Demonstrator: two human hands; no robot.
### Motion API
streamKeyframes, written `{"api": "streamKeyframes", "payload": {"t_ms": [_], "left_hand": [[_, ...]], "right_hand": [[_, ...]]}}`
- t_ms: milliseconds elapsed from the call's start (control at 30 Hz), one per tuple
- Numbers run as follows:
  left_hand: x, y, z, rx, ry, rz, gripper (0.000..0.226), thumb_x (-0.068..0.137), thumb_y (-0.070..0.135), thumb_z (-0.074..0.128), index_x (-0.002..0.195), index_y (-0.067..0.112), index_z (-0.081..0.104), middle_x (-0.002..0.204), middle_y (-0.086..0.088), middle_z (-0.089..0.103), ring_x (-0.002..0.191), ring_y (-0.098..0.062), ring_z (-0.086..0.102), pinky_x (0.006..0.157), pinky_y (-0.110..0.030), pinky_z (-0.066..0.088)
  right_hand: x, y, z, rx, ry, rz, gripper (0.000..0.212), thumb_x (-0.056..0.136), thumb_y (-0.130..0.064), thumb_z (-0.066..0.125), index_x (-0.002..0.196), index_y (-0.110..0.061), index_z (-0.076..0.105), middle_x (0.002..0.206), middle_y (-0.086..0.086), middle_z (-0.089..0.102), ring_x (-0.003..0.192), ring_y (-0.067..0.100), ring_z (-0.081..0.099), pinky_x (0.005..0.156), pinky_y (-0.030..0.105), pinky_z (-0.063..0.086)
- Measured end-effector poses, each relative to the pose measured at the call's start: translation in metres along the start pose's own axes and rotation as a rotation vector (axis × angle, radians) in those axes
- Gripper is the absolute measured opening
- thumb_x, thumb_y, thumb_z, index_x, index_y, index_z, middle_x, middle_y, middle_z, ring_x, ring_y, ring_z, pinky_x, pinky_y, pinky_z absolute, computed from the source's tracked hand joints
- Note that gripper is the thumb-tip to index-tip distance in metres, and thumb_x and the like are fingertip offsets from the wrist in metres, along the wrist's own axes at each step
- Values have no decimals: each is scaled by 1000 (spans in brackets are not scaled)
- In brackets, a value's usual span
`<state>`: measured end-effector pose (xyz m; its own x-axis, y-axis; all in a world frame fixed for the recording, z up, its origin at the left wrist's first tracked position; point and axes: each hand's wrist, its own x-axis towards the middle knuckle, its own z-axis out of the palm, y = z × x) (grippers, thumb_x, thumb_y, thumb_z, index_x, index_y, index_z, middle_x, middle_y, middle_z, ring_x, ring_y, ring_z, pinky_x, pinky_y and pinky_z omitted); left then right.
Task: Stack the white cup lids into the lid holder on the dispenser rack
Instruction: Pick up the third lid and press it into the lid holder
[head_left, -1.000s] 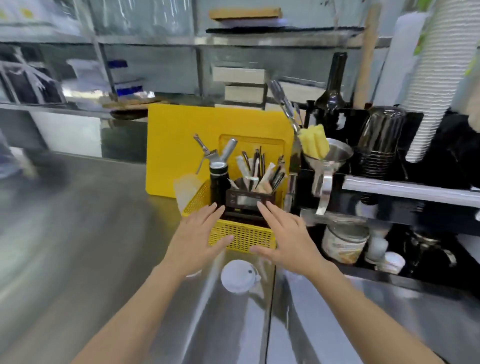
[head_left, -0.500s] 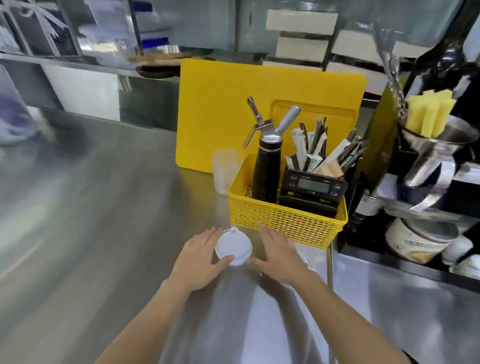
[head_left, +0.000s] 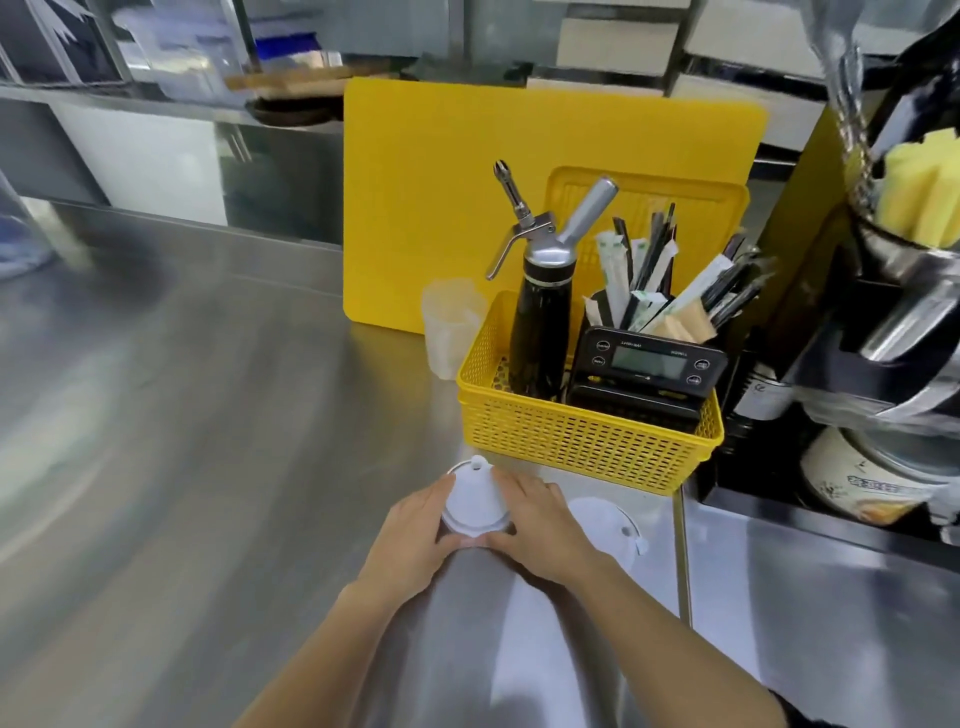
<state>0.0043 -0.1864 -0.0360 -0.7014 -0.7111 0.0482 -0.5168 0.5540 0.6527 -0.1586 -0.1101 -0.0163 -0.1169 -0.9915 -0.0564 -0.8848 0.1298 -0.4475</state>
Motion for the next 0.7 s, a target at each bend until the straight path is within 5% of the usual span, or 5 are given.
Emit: {"api": "streamKeyframes", "payload": {"t_ms": [267, 467, 600, 700], "left_hand": [[10, 79, -40, -61, 152, 201, 60, 75, 52, 64, 124, 20, 50, 119, 3, 64, 103, -12, 56, 92, -30, 42], [21, 176, -53, -1, 272, 404, 79, 74, 70, 44, 131, 16, 46, 133, 10, 42, 119, 7, 28, 103, -25, 24], [32, 253, -52, -1, 339, 560, 68, 77, 60, 50, 130, 17, 48, 134, 9, 40, 125, -2, 32, 106, -28, 25], [43, 299, -49, 2, 316, 628, 62, 79, 51, 55, 131, 18, 47, 138, 6, 41, 130, -14, 35, 108, -35, 25]], "right_hand": [[-34, 7, -69, 125, 272, -99, 86, 65, -69, 39, 133, -17, 40, 140, 5, 43, 129, 24, 35, 103, 32, 20], [-91, 18, -174, 17, 462, -166, 76, 70, -64, 48, 130, -17, 43, 137, 6, 47, 126, 22, 38, 100, 34, 23], [-135, 39, -236, -39, 611, -154, 73, 71, -61, 54, 129, -18, 44, 135, 6, 50, 123, 21, 42, 100, 34, 24], [-157, 57, -271, -74, 681, -149, 68, 73, -58, 60, 124, -15, 48, 128, 9, 56, 116, 25, 51, 98, 46, 38]]}}
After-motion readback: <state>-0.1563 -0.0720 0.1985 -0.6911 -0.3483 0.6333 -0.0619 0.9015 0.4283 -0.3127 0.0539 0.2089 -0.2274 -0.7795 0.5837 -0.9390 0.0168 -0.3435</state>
